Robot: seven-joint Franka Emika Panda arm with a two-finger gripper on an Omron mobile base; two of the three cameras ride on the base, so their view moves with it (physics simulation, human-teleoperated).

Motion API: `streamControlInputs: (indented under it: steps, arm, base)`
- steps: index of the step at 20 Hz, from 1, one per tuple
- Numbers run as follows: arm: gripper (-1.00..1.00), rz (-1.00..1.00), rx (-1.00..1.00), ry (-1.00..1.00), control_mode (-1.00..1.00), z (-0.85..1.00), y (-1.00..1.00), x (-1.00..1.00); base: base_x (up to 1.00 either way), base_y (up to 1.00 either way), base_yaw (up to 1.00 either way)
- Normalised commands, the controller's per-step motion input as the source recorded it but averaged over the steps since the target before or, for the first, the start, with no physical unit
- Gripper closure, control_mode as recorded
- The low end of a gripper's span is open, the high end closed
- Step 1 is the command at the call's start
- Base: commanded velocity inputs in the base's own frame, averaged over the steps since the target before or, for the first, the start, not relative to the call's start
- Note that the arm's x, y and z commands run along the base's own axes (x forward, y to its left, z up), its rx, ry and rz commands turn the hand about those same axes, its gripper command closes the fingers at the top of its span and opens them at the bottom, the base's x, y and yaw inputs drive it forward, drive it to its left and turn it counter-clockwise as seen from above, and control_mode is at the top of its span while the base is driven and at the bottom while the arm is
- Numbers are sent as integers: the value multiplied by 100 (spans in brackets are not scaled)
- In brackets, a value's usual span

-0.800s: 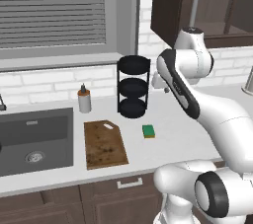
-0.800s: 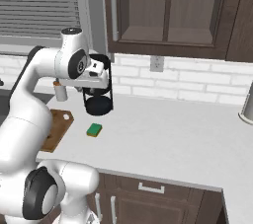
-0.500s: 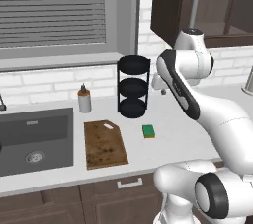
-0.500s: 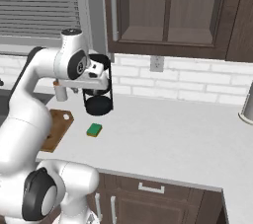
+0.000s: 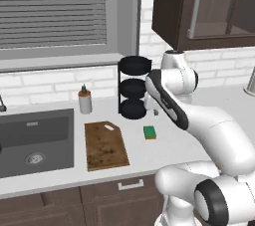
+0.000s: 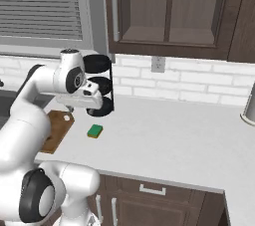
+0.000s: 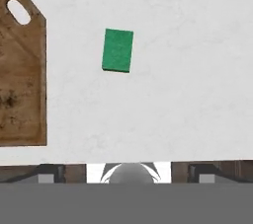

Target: Pick up the sponge from the counter and clean the cutting board by briefly scrubbing or pressing down on the cutting board. Once finished, release the sponge.

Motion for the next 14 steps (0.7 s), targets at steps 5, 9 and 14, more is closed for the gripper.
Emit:
streamControlInputs:
  steps: [5, 9, 14]
  arm:
    - [-100, -10, 4, 12, -100, -84, 0, -2]
    - [-100, -7, 1, 9, -100, -85, 21, 0]
    - [-100, -3, 0, 0, -100, -21, 14, 23]
  base:
    - [0, 0, 0]
    - [0, 0, 0]
    - [0, 0, 0]
